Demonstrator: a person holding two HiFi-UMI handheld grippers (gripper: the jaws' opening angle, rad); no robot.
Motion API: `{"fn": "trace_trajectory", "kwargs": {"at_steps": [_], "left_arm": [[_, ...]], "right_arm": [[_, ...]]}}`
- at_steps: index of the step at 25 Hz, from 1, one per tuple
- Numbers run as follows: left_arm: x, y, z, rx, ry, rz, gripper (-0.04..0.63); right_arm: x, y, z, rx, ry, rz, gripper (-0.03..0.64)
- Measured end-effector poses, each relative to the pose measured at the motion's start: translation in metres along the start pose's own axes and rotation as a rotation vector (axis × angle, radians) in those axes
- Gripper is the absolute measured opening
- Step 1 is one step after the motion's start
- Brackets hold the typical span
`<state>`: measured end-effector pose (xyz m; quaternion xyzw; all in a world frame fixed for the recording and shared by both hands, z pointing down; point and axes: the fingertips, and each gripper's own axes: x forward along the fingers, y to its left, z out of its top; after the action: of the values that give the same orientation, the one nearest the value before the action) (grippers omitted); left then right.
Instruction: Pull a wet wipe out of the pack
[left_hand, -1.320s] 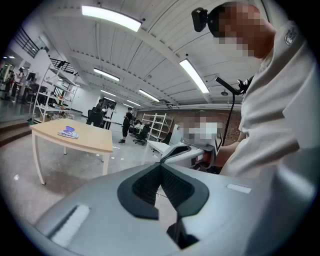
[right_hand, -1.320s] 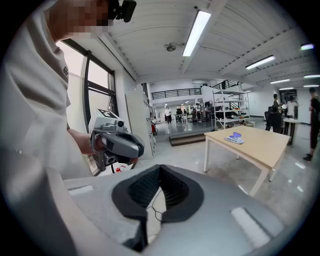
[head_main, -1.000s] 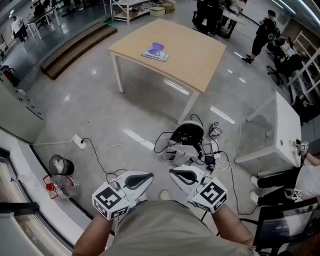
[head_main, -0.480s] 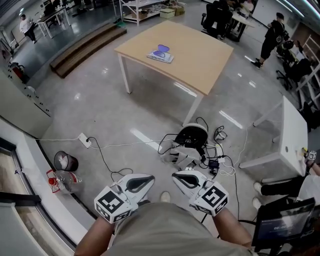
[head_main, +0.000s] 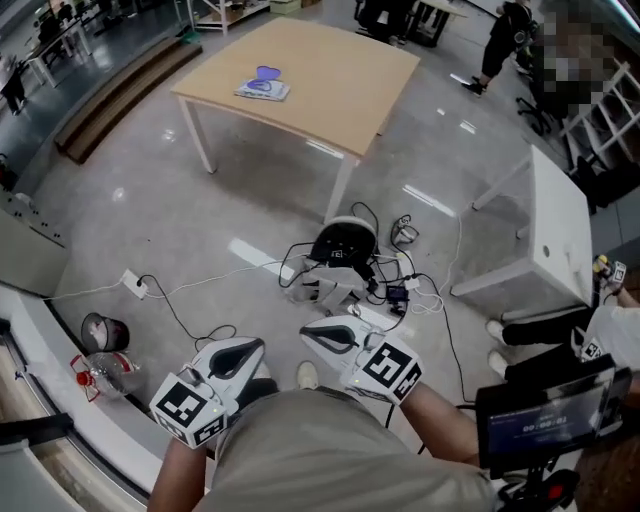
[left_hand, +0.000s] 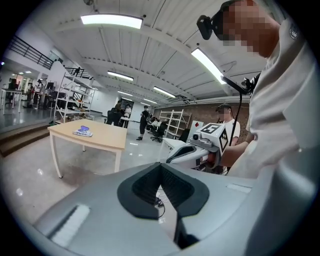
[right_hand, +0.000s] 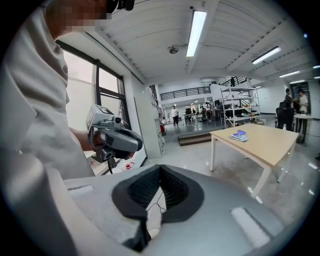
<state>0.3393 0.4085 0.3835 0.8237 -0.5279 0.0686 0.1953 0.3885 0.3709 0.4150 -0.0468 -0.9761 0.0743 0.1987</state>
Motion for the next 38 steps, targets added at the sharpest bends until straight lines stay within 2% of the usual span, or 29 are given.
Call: {"fn": "trace_trajectory", "kwargs": {"at_steps": [4,12,26,30,38], "left_arm": [[0.007,-0.013,-0.003,-0.005,0.012,0.012,0.003],[0.016,-0.021,0.01,0.015,0.014,-0.022,0.003],[0.023,0.015,0.009,0.006,0.015,0.038,0.003],[0.024,0.051,0.005,-0.006,0.02,0.022,0.003],[0.005,0.181,0.03,-0.011,-0.018,-0.029,0.003]], "right_arm": [[-0.011,0.006,-0.002,0.003,-0.009,0.023,0.0],[-0.025,0.005,0.003,0.03,-0.028,-0.002,0.0],[-0.004,-0.023,-0.001,0.031,-0.013,0.019,0.0],[0.023,-0.044,0.003,0.016,0.011,-0.003,0.0],[0.135,-0.092,0.056,0.019,0.048,-0.056,0.0]]}}
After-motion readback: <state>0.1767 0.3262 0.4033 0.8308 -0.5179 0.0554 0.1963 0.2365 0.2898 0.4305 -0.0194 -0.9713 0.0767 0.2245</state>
